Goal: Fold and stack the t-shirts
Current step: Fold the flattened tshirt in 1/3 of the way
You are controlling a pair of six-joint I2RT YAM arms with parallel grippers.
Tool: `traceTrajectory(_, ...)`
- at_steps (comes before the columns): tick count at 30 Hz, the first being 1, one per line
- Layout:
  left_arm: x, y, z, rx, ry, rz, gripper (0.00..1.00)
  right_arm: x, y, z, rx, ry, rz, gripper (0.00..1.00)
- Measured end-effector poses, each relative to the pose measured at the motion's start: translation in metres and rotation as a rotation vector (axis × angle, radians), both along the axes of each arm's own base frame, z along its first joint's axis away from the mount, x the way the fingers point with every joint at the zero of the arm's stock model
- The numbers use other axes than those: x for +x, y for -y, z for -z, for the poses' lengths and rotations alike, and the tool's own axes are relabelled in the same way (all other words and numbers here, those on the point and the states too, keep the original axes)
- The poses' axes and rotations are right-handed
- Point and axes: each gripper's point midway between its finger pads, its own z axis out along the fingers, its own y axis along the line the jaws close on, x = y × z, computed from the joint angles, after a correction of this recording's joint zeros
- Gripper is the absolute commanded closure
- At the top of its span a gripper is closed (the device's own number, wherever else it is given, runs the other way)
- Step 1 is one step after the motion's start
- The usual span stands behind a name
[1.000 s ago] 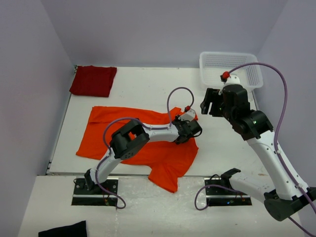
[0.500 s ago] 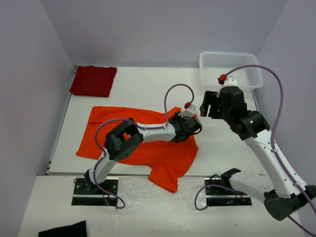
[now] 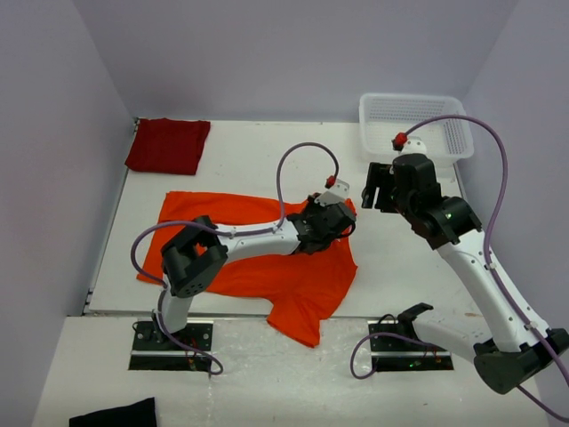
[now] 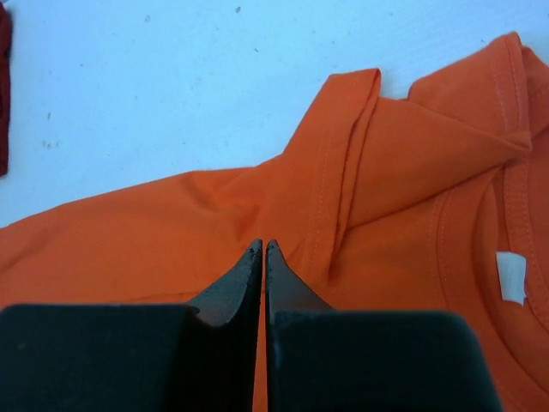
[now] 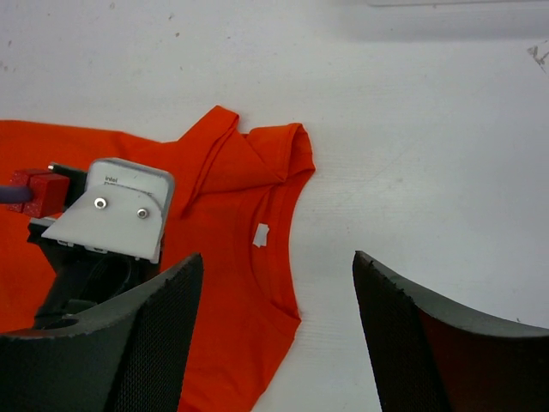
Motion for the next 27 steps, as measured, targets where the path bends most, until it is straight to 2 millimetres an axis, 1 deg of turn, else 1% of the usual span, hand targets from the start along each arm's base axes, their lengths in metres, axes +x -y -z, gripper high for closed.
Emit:
traceTrajectory(1, -0.003, 0.000, 0.001, -0.004, -0.012, 0.011, 0.87, 0.000, 0.000, 0.000, 0.000, 0.000, -0.001, 0.28)
traceTrajectory(2, -0.005, 0.000, 0.003, -0.010, -0.024, 0.022, 0.81, 0.000, 0.000, 0.000, 0.000, -0.001, -0.001, 0.28)
traceTrajectory(3, -0.008, 0.001, 0.005, -0.012, -0.033, 0.033, 0.77, 0.000, 0.000, 0.000, 0.000, -0.001, -0.001, 0.28)
traceTrajectory(5, -0.013, 0.005, 0.009, -0.016, -0.050, 0.052, 0.73, 0.000, 0.000, 0.000, 0.000, -0.001, -0.001, 0.28)
traceTrajectory(11, -0.021, 0.012, 0.018, -0.008, -0.067, 0.078, 0.71, 0.000, 0.000, 0.000, -0.001, -0.001, 0.000, 0.28)
traceTrajectory(13, -0.021, 0.013, 0.025, 0.003, -0.075, 0.078, 0.71, -0.001, 0.001, -0.002, -0.002, -0.001, 0.001, 0.28)
traceTrajectory(20, -0.020, 0.016, 0.063, 0.065, -0.112, 0.067, 0.71, -0.003, 0.006, -0.009, -0.013, 0.010, 0.020, 0.28)
traceTrajectory(22, -0.020, 0.016, 0.070, 0.080, -0.119, 0.063, 0.71, -0.004, 0.007, -0.012, -0.013, 0.015, 0.022, 0.28)
traceTrajectory(24, -0.020, 0.016, 0.075, 0.090, -0.123, 0.061, 0.71, -0.005, 0.008, -0.014, -0.012, 0.019, 0.024, 0.28)
traceTrajectory(27, -0.018, 0.017, 0.076, 0.093, -0.122, 0.059, 0.71, -0.007, 0.009, -0.016, -0.010, 0.025, 0.024, 0.28)
